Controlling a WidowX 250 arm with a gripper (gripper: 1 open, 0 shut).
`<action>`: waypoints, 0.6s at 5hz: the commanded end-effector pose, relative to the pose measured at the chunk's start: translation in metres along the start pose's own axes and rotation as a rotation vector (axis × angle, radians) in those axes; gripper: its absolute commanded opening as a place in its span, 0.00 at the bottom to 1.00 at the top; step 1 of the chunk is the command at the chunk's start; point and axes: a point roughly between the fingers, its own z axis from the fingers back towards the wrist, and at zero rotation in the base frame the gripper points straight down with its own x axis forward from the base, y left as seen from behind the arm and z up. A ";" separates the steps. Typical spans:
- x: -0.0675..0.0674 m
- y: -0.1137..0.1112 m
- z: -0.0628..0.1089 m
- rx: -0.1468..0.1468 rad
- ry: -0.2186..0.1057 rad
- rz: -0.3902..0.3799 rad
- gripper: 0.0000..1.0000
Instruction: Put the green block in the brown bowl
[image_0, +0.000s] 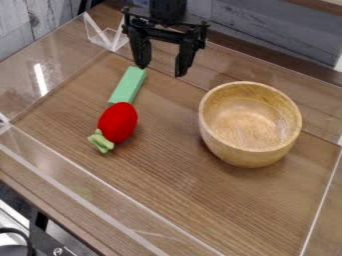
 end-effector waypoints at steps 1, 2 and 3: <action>0.013 0.017 0.005 -0.007 -0.033 0.083 1.00; 0.026 0.035 0.000 -0.022 -0.043 0.156 1.00; 0.035 0.056 -0.007 -0.022 -0.045 0.144 1.00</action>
